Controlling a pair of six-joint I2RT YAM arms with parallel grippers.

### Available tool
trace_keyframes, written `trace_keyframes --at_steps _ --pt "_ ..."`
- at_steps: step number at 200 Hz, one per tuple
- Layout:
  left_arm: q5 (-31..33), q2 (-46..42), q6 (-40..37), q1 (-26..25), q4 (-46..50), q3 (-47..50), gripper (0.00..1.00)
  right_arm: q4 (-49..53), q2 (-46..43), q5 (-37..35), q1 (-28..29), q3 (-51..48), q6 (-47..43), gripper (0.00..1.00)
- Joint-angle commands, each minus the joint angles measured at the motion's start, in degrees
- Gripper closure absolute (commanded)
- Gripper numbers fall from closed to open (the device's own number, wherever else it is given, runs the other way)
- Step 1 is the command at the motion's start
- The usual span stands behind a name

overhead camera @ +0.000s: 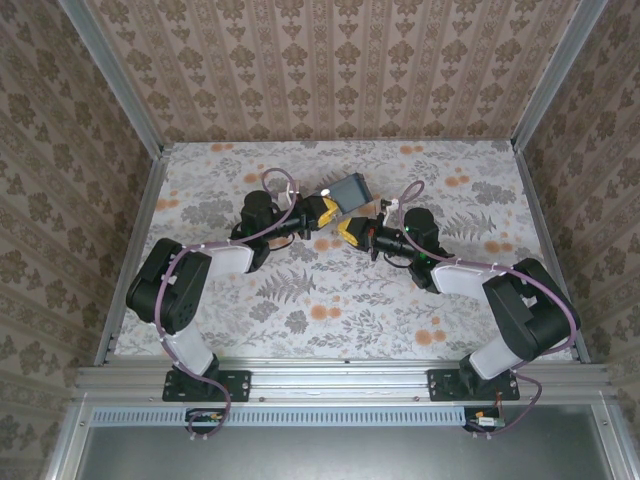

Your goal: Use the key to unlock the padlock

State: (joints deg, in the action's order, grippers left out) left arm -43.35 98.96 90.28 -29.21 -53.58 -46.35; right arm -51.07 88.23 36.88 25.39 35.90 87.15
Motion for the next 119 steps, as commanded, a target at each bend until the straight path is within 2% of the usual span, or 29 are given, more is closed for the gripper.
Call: trace_keyframes --at_steps 1,119 --pt "-1.5 0.0 -0.4 -0.4 -6.3 -0.3 1.00 -0.8 -2.1 0.2 -0.2 1.0 -1.3 1.00" --pt "-1.8 0.2 -0.1 -0.5 -7.2 -0.2 1.00 0.3 -1.8 0.2 -0.7 0.7 -1.9 1.00"
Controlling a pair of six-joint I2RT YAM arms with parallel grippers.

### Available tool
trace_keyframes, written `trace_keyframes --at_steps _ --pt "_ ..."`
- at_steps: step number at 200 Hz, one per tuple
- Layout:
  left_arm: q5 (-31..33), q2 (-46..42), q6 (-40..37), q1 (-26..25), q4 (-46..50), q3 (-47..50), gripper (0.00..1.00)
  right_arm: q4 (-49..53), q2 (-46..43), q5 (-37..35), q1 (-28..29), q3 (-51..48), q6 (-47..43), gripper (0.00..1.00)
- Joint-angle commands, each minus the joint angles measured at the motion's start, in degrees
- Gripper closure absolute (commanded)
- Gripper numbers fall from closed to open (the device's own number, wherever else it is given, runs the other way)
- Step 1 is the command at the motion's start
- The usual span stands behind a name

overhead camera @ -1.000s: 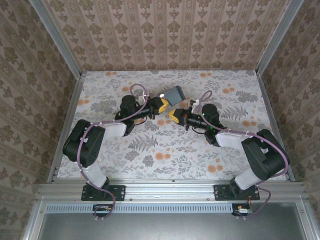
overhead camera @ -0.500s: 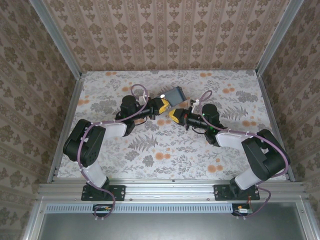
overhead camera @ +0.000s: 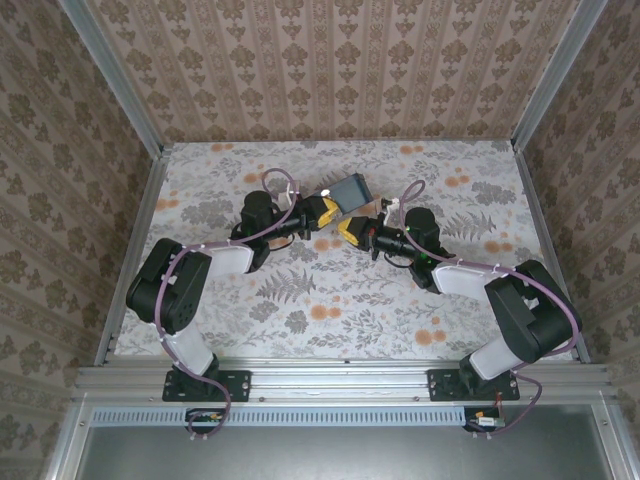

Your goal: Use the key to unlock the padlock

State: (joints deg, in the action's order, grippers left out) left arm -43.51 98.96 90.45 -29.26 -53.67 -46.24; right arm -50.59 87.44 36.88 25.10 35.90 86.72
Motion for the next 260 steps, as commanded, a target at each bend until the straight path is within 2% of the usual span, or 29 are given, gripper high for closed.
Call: trace_keyframes --at_steps 1,225,260 --pt "-1.6 0.2 -0.4 -0.4 -7.1 -0.4 1.00 -0.3 -1.0 0.2 -0.4 0.7 -1.5 1.00" --pt "-2.8 0.0 -0.9 -1.2 -7.9 -0.4 1.00 1.1 -1.6 0.4 -1.0 1.2 -2.7 1.00" --pt "-4.4 -0.6 -3.3 -1.2 -7.6 -0.5 1.00 3.2 -2.8 0.3 -1.1 1.2 -3.6 1.00"
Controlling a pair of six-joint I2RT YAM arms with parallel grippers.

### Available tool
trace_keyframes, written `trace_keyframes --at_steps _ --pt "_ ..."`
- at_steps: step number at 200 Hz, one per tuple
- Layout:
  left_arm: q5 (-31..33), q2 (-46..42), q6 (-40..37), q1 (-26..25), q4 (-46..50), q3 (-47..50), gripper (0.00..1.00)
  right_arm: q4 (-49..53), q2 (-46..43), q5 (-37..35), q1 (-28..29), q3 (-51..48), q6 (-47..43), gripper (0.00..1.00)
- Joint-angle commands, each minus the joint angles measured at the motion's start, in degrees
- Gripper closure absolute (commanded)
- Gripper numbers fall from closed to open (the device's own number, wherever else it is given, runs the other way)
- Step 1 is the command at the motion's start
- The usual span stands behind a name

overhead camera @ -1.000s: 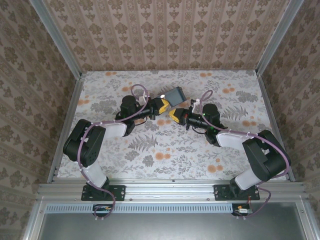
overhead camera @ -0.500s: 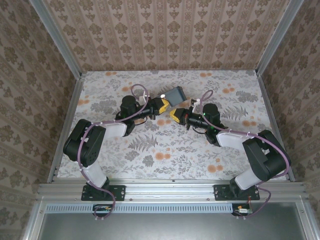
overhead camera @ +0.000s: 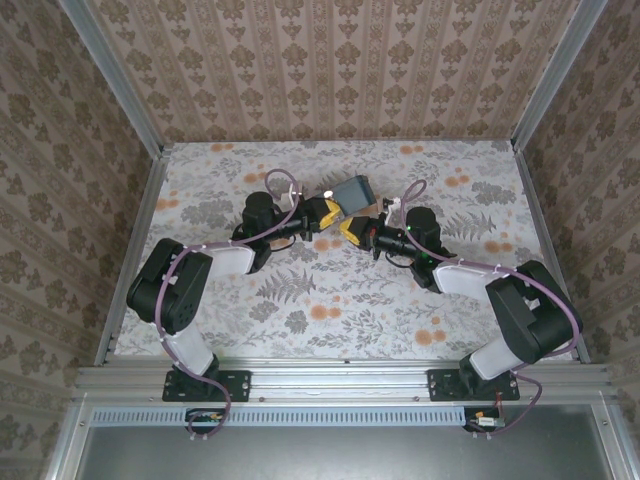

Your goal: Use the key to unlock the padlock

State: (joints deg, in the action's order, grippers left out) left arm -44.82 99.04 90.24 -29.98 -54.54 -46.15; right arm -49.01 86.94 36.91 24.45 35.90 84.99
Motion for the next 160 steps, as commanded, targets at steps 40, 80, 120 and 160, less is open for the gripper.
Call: trace_keyframes --at_steps 40,80,120,160 --pt "-4.2 -1.3 -6.0 -0.8 -7.5 0.0 1.00 2.5 -2.8 0.5 -1.3 1.2 -2.0 1.00" --pt "-4.7 -1.7 -7.4 -1.0 -7.0 0.2 1.00 3.7 -3.4 0.7 -2.0 1.8 -2.5 1.00" --pt "-5.0 -1.4 -8.4 -2.6 -5.9 -0.5 1.00 4.6 -2.8 0.8 -2.0 3.9 -3.6 1.00" --pt "-4.6 -1.3 -8.5 -4.0 -5.7 -0.6 1.00 5.3 -2.8 0.7 -1.9 6.1 -4.7 1.00"
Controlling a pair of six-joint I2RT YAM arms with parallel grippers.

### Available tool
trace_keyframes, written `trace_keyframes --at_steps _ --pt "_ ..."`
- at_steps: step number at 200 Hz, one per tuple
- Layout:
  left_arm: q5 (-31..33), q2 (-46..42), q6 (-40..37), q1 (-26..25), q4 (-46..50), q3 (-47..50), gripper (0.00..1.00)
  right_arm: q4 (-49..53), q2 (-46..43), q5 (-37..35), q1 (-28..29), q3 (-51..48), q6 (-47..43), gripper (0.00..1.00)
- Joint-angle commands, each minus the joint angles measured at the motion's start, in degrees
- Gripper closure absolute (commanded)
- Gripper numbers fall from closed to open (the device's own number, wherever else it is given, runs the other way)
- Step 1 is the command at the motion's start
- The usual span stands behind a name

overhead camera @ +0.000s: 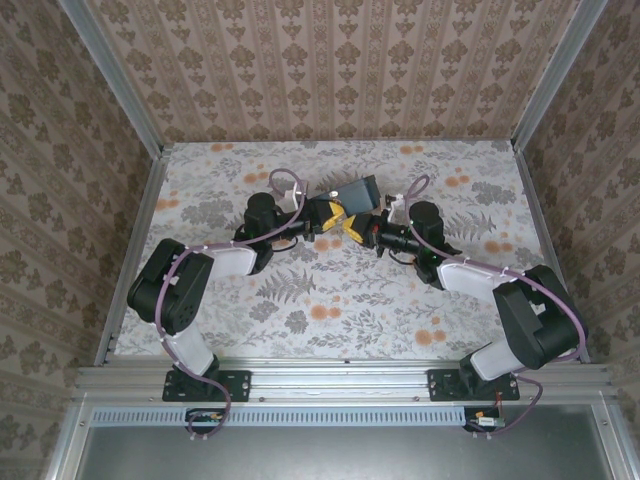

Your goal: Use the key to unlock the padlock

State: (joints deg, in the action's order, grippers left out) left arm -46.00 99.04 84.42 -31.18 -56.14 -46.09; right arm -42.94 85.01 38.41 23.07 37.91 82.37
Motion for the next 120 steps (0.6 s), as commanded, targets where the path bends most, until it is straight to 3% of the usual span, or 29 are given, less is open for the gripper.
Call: trace_keyframes --at_steps 1,48,66,86,120 --pt "-3.4 -1.3 -2.8 -2.8 -4.1 -0.7 1.00 -0.7 -0.9 -0.7 -0.6 4.1 -2.3 1.00" --pt "-4.9 -0.9 -2.8 -4.8 -5.0 -1.7 1.00 5.8 -1.2 0.3 -1.1 8.4 -7.4 1.00" --pt "-5.6 -1.7 -4.6 -5.1 -1.4 -2.1 1.00 9.1 -1.3 0.4 -1.3 10.3 -9.4 0.98" --pt "-4.3 -2.7 -6.3 -4.8 2.2 -1.4 1.00 9.7 -0.6 0.9 -1.2 11.9 -9.3 0.87" --pt "-1.4 -3.0 -1.9 -0.8 -3.0 1.5 1.00 13.0 -2.7 0.4 -1.4 9.8 -10.6 0.73"
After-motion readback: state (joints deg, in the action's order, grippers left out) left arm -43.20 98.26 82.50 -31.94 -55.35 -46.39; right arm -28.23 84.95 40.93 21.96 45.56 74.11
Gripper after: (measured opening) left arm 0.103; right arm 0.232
